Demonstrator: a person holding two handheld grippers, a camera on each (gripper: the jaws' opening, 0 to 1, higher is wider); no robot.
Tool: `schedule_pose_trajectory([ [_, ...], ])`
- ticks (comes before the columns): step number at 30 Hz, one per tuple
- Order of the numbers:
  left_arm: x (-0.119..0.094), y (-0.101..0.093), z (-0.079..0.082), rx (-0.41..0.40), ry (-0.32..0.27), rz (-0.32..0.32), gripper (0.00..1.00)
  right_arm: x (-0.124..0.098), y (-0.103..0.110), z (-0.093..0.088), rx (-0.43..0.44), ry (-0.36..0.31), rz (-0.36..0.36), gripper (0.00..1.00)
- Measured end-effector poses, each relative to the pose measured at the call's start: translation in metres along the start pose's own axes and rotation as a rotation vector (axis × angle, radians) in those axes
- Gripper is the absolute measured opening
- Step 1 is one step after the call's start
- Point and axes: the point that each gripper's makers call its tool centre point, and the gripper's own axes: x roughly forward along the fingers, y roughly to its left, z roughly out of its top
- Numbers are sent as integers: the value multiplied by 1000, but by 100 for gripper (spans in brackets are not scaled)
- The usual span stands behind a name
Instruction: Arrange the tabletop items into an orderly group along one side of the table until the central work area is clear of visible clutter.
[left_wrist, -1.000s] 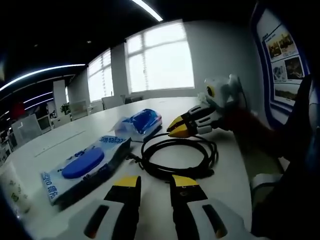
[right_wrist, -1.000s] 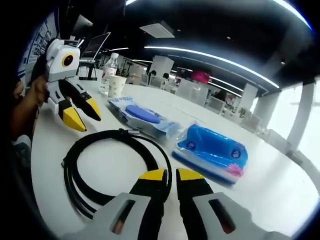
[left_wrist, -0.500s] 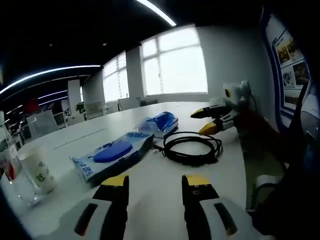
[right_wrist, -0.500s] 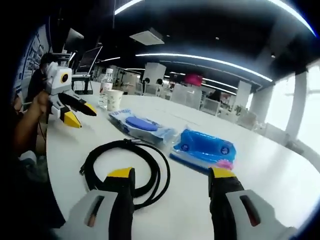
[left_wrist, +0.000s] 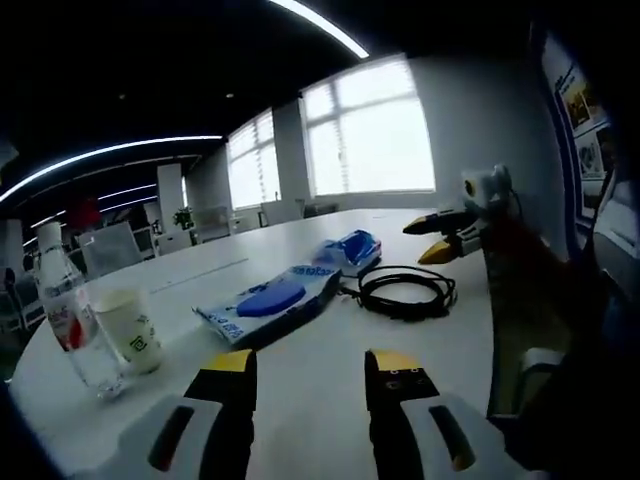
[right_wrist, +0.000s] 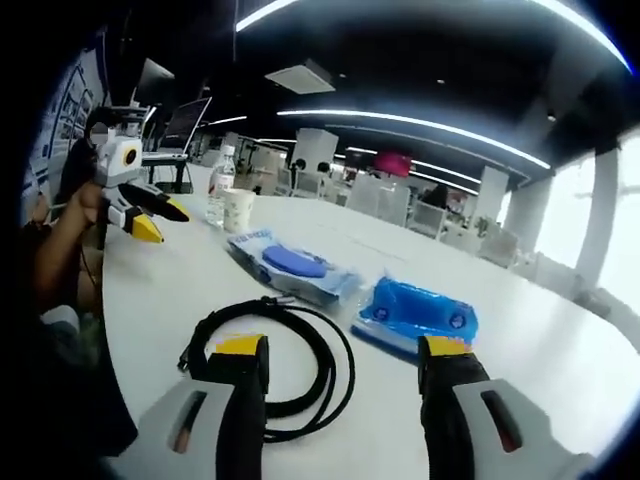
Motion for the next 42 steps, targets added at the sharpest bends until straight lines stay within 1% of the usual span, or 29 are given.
schedule_pose_trajectory([
  [6,-6,5,-6,-9,5,7,43,16,11,30,-48,-19,63,60],
  [10,-10,5,-12,-16,12,4,44,25,16,41,-93,-9,87,61],
  [13,-13,4,-17,-17,22,-4,46,33,23,51,-128,-6,120,62],
  [15,-16,4,-19,-20,24,-1,47,38,25,55,-132,-5,133,63],
  [17,-19,4,-21,-20,25,0,48,45,32,63,-162,-7,171,63],
  [19,-21,5,-22,-24,26,3,49,50,37,68,-167,-9,191,63],
  [20,-23,6,-23,-25,26,7,49,55,42,73,-183,-15,214,64],
  [22,-24,7,-23,-25,27,10,50,59,45,76,-188,-14,228,64],
  [23,-26,7,-23,-21,26,11,50,67,50,83,-198,-15,256,64],
  [27,-30,9,-23,-19,15,17,51,80,61,92,-219,-16,306,65],
  [33,-35,12,-25,-24,2,37,51,92,70,101,-236,-30,336,64],
  [36,-37,14,-26,-29,2,45,51,97,75,109,-245,-53,357,63],
  [37,-38,15,-26,-32,1,48,51,100,80,111,-252,-63,377,63],
  [38,-39,16,-26,-36,0,51,51,102,83,113,-252,-57,389,63],
  [42,-42,16,-27,-33,4,58,51,109,90,121,-278,-73,409,63],
])
